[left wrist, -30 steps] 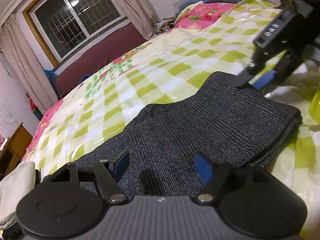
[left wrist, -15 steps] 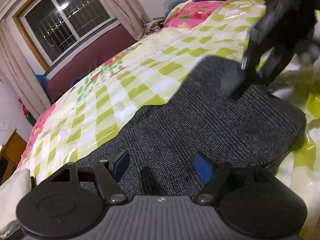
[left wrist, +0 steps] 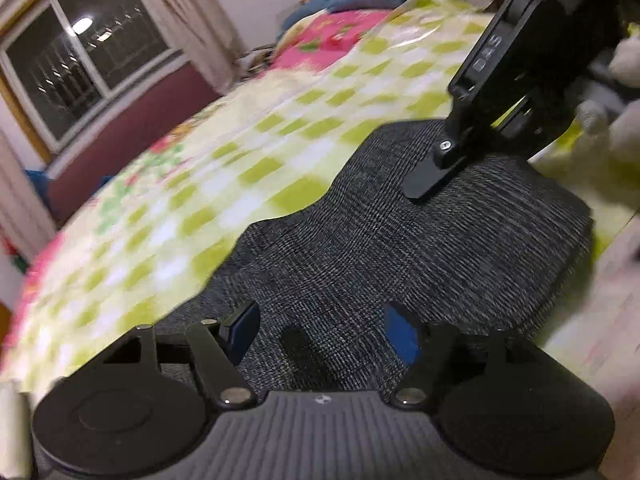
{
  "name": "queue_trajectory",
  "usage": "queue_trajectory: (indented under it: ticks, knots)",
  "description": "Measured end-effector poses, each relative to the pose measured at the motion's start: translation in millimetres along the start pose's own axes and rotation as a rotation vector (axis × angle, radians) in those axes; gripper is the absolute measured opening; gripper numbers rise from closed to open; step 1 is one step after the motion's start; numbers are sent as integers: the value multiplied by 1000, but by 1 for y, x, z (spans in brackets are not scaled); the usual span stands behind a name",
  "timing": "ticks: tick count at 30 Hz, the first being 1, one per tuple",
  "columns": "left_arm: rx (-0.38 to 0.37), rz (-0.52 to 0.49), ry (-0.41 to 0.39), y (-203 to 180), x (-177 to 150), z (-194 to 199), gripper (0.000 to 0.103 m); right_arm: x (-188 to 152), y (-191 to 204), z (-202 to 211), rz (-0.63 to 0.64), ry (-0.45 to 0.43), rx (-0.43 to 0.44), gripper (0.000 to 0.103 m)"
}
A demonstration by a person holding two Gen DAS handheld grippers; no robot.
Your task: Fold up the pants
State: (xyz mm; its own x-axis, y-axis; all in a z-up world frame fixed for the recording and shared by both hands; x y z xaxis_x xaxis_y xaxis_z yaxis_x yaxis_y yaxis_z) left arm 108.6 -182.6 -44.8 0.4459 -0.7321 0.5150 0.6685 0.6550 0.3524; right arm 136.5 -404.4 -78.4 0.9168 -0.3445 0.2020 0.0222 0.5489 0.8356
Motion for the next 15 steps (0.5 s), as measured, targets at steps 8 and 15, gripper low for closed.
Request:
queue_trajectory:
  ticks: [8, 15]
  knots:
    - [-49, -53, -75, -29, 27, 7, 82, -1, -14, 90, -77, -116, -240, 11]
    - [91, 93, 15, 31, -23, 8, 82, -7, 39, 97, -1, -141, -321, 12]
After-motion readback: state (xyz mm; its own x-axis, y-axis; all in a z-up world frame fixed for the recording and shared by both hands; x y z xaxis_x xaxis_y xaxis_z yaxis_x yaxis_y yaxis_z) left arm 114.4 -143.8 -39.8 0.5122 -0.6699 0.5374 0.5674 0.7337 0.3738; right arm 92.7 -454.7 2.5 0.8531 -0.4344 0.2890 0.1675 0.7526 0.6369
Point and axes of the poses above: each gripper's, at about its wrist camera, not at the fingertips, and z roughly against the way its jaws point, y to its left, x to its top, the point moved 3 cm from there along -z, roughly the way its jaws point, and after that the axes turned 13 degrees about y, right-handed, at the moved point
